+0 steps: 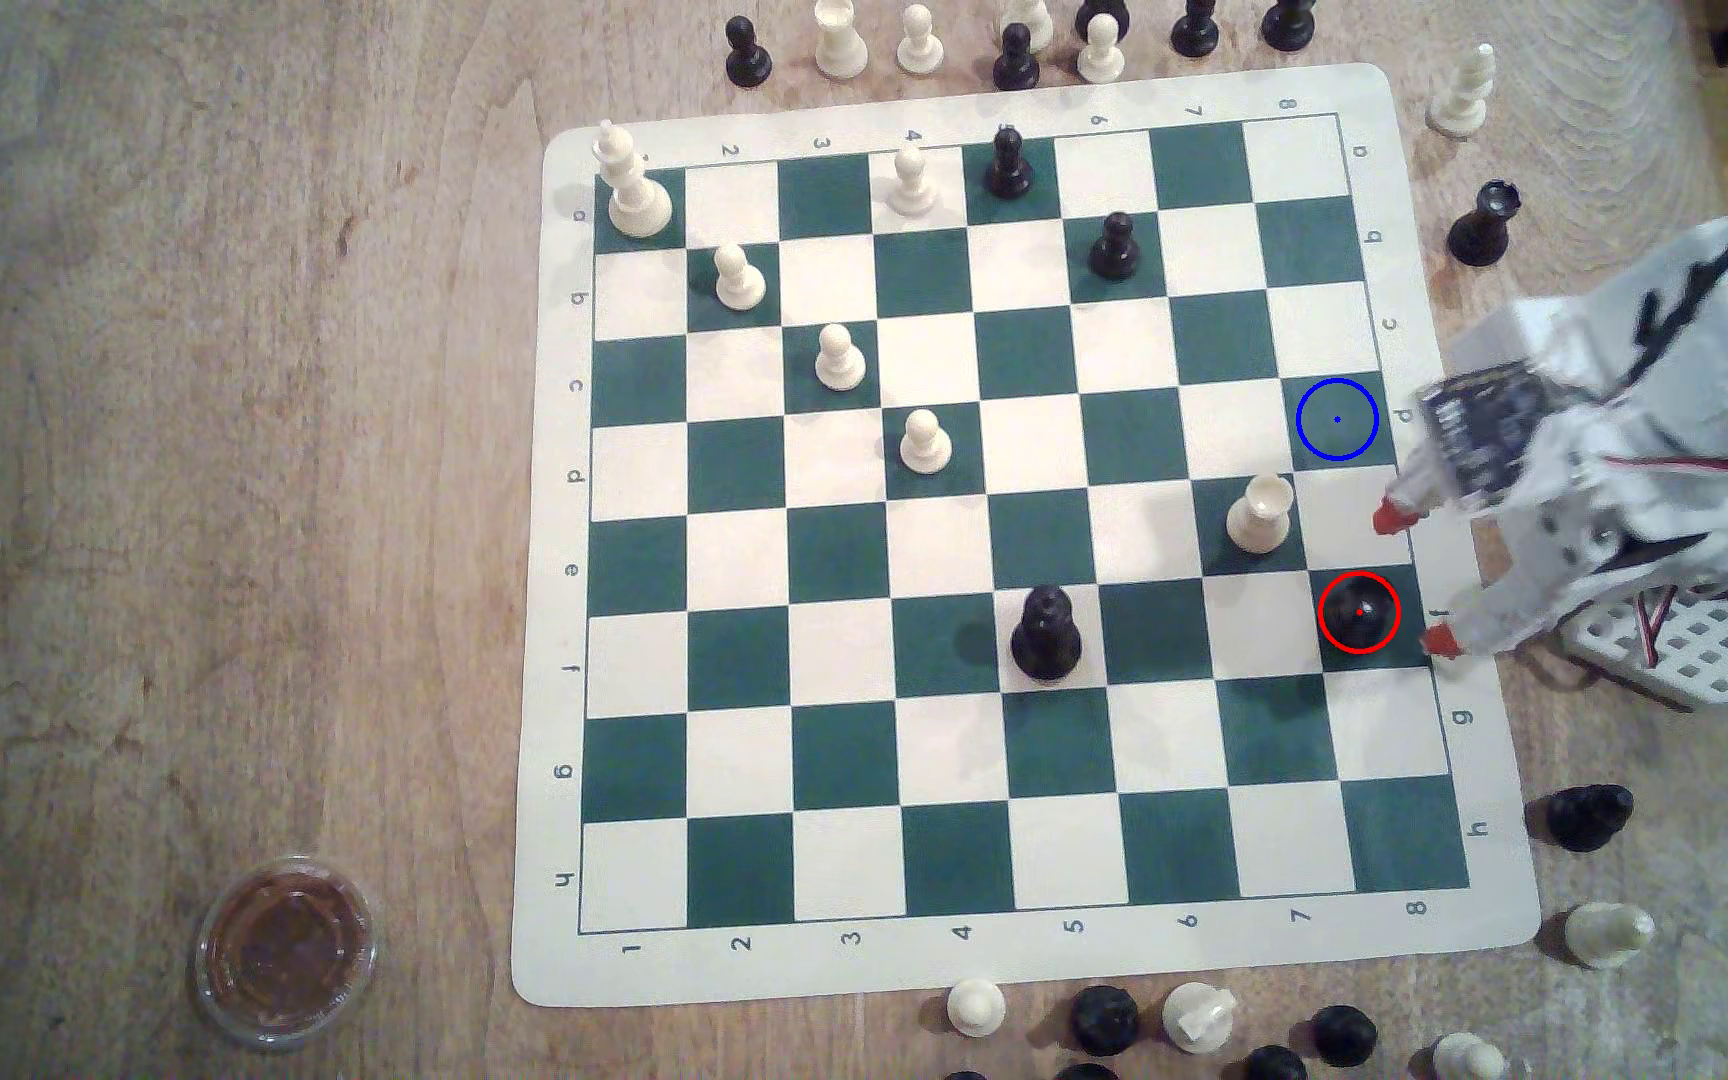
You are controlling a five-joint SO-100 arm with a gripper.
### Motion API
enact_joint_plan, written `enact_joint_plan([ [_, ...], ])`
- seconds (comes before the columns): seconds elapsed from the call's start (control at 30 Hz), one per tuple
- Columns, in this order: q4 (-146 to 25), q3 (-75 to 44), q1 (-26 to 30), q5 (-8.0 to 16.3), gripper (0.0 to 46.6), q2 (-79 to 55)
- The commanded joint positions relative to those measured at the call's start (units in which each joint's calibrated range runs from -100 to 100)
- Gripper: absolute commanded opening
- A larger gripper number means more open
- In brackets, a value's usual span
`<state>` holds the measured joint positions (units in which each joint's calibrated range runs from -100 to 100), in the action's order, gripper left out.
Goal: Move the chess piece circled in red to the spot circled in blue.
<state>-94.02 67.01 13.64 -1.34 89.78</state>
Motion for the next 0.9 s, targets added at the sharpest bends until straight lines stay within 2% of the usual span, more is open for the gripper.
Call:
enact_joint_plan([
  [0.0, 1.48, 0.89, -0.93, -1.27, 17.4, -6.16],
  [0.13, 4.43, 4.16, -4.14, -3.17, 16.8, -9.22],
  [0.33, 4.67, 5.06, -4.53, -4.05, 16.8, -13.04],
  [0.87, 13.52, 9.60, -4.69, -4.20, 15.8, -20.08],
])
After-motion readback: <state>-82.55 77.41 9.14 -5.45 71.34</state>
